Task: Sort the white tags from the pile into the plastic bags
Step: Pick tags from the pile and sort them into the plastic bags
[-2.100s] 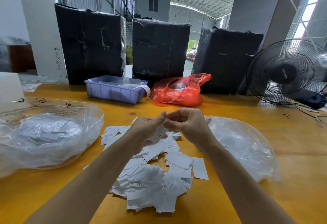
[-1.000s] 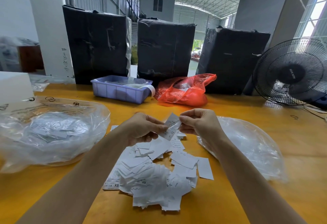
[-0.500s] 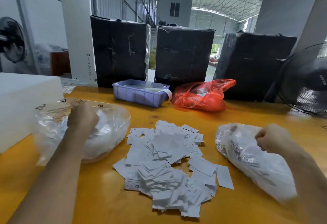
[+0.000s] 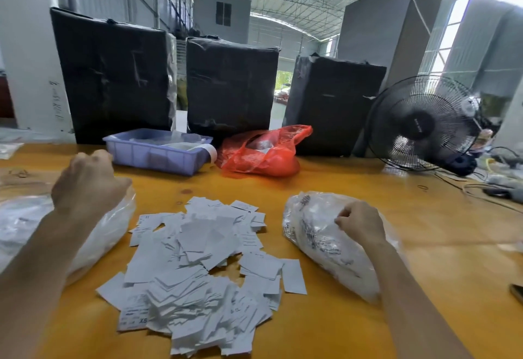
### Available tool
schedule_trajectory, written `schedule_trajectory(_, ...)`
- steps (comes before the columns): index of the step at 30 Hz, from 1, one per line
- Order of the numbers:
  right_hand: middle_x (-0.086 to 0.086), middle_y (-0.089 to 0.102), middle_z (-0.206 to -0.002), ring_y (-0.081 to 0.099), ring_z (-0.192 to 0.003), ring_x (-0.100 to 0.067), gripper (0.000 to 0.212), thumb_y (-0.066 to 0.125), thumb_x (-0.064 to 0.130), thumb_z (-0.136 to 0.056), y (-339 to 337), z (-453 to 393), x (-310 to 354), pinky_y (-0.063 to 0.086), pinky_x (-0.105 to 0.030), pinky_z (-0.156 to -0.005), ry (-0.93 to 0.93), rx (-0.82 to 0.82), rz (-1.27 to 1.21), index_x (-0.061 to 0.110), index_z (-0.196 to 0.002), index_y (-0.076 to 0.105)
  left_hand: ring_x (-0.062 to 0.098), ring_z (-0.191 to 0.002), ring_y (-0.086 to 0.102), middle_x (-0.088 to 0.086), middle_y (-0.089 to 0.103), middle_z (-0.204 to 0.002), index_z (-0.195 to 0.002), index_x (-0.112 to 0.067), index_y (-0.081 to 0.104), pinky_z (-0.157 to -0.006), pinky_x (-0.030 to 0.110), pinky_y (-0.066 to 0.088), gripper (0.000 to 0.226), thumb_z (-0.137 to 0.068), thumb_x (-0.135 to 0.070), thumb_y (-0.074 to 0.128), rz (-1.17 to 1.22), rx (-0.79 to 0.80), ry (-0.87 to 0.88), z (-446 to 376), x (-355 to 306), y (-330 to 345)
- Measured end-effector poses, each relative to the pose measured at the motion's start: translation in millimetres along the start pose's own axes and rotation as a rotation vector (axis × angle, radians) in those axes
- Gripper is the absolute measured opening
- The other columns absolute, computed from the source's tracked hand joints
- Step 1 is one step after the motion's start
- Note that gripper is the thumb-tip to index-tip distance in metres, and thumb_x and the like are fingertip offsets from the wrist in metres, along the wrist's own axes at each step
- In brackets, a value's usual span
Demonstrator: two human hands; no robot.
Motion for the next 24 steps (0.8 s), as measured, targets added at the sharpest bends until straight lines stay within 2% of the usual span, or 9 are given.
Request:
schedule_trajectory(4, -0.013, 0.071, -0.093, 0.065, -0.087, -0.026, 0.013, 0.059, 0.000, -0.085, -6, -5, -1, 0.052, -0.032, -0.070, -0.006, -0.011, 0.002, 0.007, -0.083, 0.070, 0.034, -0.116, 0.049, 0.018, 0.053, -0.127, -0.131, -0.008, 0.051, -0.087, 0.044, 0.045, 0.054, -0.084, -0.028, 0.069, 0.033, 0.042, 0.137, 13, -33, 19)
schedule_trajectory(8, -0.013, 0.064, -0.114, 0.061, -0.102, -0.027, 0.027, 0.059, -0.009, -0.083, -10, -5, -5, 0.050, -0.032, -0.079, -0.023, 0.010, 0.078, 0.007, -0.101, 0.070, 0.028, -0.118, 0.049, 0.012, 0.053, -0.130, -0.132, -0.012, 0.051, -0.091, 0.039, 0.044, 0.055, -0.083, -0.031, 0.070, 0.073, 0.083, 0.229, 22, -53, 35)
schedule_trajectory(12, -0.013, 0.071, -0.096, 0.063, -0.083, -0.022, 0.021, 0.078, 0.005, -0.074, -33, -4, 1, 0.049, -0.029, -0.071, -0.001, -0.021, -0.002, 0.004, -0.095, 0.073, 0.027, -0.111, 0.054, 0.011, 0.056, -0.126, -0.129, -0.013, 0.053, -0.089, 0.038, 0.046, 0.054, -0.082, -0.032, 0.072, 0.129, 0.110, 0.294, 31, -67, 40)
schedule_trajectory(14, -0.011, 0.070, -0.084, 0.062, -0.076, -0.020, 0.014, 0.080, 0.009, -0.073, -47, -1, 15, 0.050, -0.031, -0.068, -0.041, -0.033, -0.119, 0.004, -0.085, 0.074, 0.024, -0.105, 0.056, 0.009, 0.057, -0.125, -0.127, -0.013, 0.054, -0.087, 0.037, 0.048, 0.052, -0.082, -0.031, 0.072, 0.191, 0.158, 0.325, 36, -75, 44)
schedule_trajectory(17, -0.008, 0.068, -0.069, 0.061, -0.065, -0.016, 0.006, 0.075, 0.006, -0.076, -47, 16, 45, 0.052, -0.025, -0.057, -0.080, 0.178, -0.657, 0.004, -0.077, 0.070, 0.014, -0.090, 0.059, 0.001, 0.063, -0.110, -0.118, -0.015, 0.059, -0.071, 0.026, 0.047, 0.042, -0.082, -0.034, 0.072, 0.333, 0.225, 0.369, 45, -91, 47)
schedule_trajectory(18, -0.007, 0.069, -0.067, 0.062, -0.062, -0.015, 0.004, 0.072, 0.005, -0.077, -43, 23, 59, 0.051, -0.022, -0.054, -0.081, 0.283, -0.822, 0.004, -0.078, 0.069, 0.010, -0.085, 0.060, -0.003, 0.064, -0.103, -0.113, -0.017, 0.061, -0.066, 0.022, 0.047, 0.039, -0.082, -0.037, 0.071, 0.412, 0.290, 0.369, 51, -97, 48)
schedule_trajectory(20, -0.006, 0.070, -0.066, 0.065, -0.060, -0.014, 0.003, 0.069, 0.004, -0.078, -34, 39, 85, 0.052, -0.020, -0.053, -0.100, 0.463, -0.969, 0.004, -0.081, 0.070, 0.007, -0.078, 0.066, -0.003, 0.068, -0.094, -0.102, -0.016, 0.062, -0.060, 0.018, 0.049, 0.040, -0.076, -0.046, 0.068, 0.676, 0.498, 0.308, 66, -110, 55)
schedule_trajectory(22, -0.008, 0.070, -0.067, 0.065, -0.059, -0.014, 0.006, 0.070, 0.006, -0.073, -23, 54, 107, 0.052, -0.020, -0.053, -0.139, 0.591, -0.993, 0.006, -0.078, 0.072, 0.011, -0.076, 0.070, 0.006, 0.071, -0.098, -0.101, -0.010, 0.063, -0.060, 0.019, 0.053, 0.060, -0.064, -0.057, 0.063, 0.931, 0.743, 0.227, 88, -125, 63)
schedule_trajectory(24, -0.009, 0.069, -0.069, 0.065, -0.058, -0.013, 0.006, 0.069, 0.004, -0.074, -11, 68, 125, 0.053, -0.020, -0.054, -0.185, 0.688, -0.965, 0.007, -0.076, 0.074, 0.015, -0.077, 0.071, 0.011, 0.071, -0.098, -0.106, -0.007, 0.062, -0.062, 0.021, 0.055, 0.084, -0.050, -0.070, 0.066, 1.076, 0.928, 0.163, 109, -137, 68)
Point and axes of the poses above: each hand's wrist, its own z-axis away from the middle knuckle, its own y-axis out of the palm, x = y × z, the point moved 9 cm from there along -z, towards the middle knuckle
